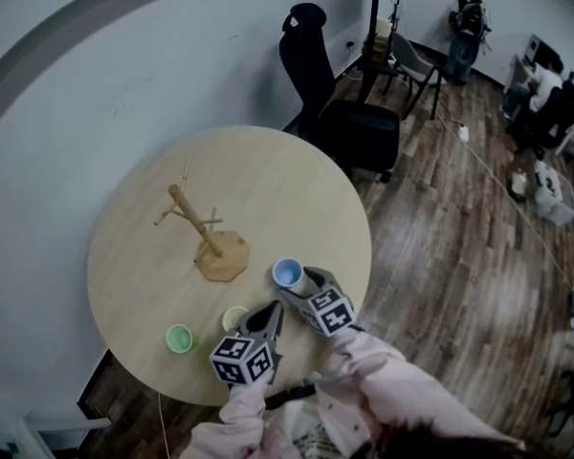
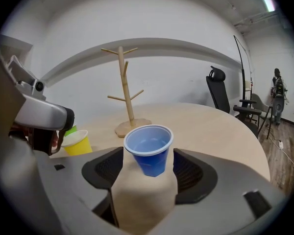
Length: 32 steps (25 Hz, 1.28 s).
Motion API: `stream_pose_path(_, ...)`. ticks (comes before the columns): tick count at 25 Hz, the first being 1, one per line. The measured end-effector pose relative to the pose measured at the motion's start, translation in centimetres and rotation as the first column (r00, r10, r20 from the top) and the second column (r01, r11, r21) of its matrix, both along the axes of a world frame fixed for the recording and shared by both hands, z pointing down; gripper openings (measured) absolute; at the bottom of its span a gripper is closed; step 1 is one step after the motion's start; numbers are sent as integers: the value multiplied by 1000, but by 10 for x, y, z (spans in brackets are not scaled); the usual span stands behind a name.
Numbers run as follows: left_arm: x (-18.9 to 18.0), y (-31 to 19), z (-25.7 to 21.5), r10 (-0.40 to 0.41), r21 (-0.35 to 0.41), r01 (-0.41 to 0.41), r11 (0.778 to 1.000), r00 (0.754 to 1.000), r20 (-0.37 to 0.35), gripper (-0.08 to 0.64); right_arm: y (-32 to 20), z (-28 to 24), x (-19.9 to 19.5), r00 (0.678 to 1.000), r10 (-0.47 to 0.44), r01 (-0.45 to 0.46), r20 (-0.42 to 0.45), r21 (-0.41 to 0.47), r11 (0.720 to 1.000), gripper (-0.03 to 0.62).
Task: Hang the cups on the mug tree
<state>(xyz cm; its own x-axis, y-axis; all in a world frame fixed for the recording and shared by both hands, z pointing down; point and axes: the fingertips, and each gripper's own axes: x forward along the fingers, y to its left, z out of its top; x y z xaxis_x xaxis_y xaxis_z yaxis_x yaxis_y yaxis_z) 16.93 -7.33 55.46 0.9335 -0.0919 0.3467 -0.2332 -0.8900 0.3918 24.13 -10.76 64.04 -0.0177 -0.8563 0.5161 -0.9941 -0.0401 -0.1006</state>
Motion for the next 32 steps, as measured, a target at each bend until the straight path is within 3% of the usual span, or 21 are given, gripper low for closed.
stream_pose_path(9,-1,-12,2,-26,-14,26,1000,1000,-5,2,-14,1,-7,1000,-20,20,4,-27,999,322)
stream_pose_path(14,-2,-12,3,-27,-15,27,1000,1000,0,2,-20,-1,-9,1000,-24,24,6,-14,1000,293)
stream_pose_path(32,-20,-17,-3,-85,-12,85,996,996,-9,2,-22,-11,-9,1000,-27,27,13,33,999,288)
